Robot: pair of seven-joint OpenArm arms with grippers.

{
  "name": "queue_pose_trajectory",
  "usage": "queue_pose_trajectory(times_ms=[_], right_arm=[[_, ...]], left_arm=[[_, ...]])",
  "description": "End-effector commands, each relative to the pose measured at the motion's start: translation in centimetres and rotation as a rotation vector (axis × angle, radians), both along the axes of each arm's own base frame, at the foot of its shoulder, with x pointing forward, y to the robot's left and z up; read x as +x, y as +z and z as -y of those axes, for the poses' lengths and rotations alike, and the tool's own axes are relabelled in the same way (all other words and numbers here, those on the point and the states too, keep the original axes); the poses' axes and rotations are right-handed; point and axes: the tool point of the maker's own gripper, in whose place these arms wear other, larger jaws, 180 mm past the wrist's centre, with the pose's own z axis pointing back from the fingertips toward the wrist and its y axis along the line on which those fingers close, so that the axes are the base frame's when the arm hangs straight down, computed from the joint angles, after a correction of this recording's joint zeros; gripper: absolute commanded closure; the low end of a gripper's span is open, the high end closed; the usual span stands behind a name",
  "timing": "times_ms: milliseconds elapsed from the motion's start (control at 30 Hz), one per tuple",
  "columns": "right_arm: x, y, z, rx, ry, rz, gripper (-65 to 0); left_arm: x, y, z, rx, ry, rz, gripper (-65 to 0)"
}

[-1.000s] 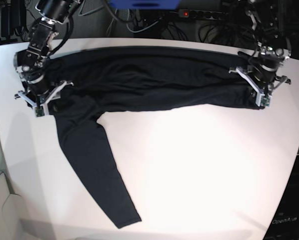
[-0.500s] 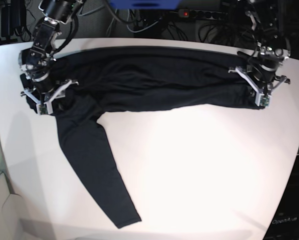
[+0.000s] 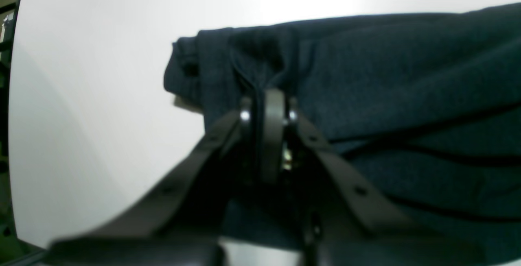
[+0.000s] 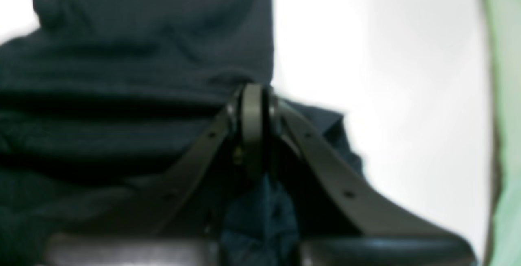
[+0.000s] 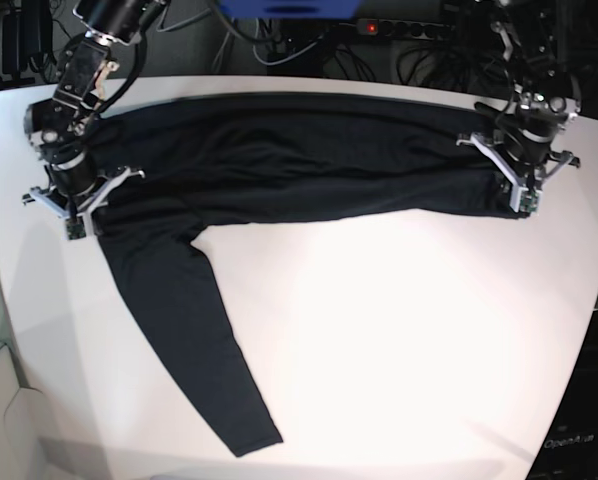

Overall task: Fold the T-shirt properly
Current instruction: 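Hold the band ends with both grippers and pull them apart to smooth it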

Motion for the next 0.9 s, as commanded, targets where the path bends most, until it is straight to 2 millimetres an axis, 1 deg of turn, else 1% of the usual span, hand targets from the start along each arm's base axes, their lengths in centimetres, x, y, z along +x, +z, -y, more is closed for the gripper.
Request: queue_pose_trajectory(times_ms=[0,67,167,367,467,533,633,733,800,867], right_arm=[[0.4,1.4,0.0,-0.006,0.000,0.051,0.0],[-0.1,1.8,0.1,-0.023,0.000,0.056,0.0],[-0.9,1.9,-0.2,-0.026,-0.001,0.053,0.0],[-3.1,1.3,-0.2,-0.041,0.000,0.020,0.0],[-3.4,1.4,-0.2,-0.021,-0.010,0.027,0.0],[-4.0,1.5,-0.1,-0.032,-0.009,0.022,0.0],[-4.3,2.4,0.0,-0.053,-0.012,0.034,0.0],[-5.2,2.7,0.7,-0.070,-0.032,0.031,0.0],[-5.4,2.6,0.7,-0.066,-0.039,0.029,0.0],[-5.8,2.6,1.4,-0.070,-0.062,0.027,0.0]], left_arm=[[0.7,1.1,-0.3,0.007,0.000,0.044,0.0],[0.7,1.1,-0.3,0.008,0.000,0.043,0.0],[0.7,1.2,-0.3,0.009,-0.001,0.044,0.0],[0.6,1.4,-0.4,0.014,-0.003,0.049,0.0],[0.6,1.5,-0.5,0.017,-0.005,0.047,0.0],[0.5,1.5,-0.6,0.019,-0.002,0.048,0.0],[0.3,2.2,-2.1,0.033,0.040,0.064,0.0],[0.1,3.1,-3.4,0.054,0.071,0.083,0.0],[0.0,3.3,-3.5,0.059,0.071,0.086,0.0],[-0.2,3.2,-3.6,0.063,0.069,0.079,0.0]])
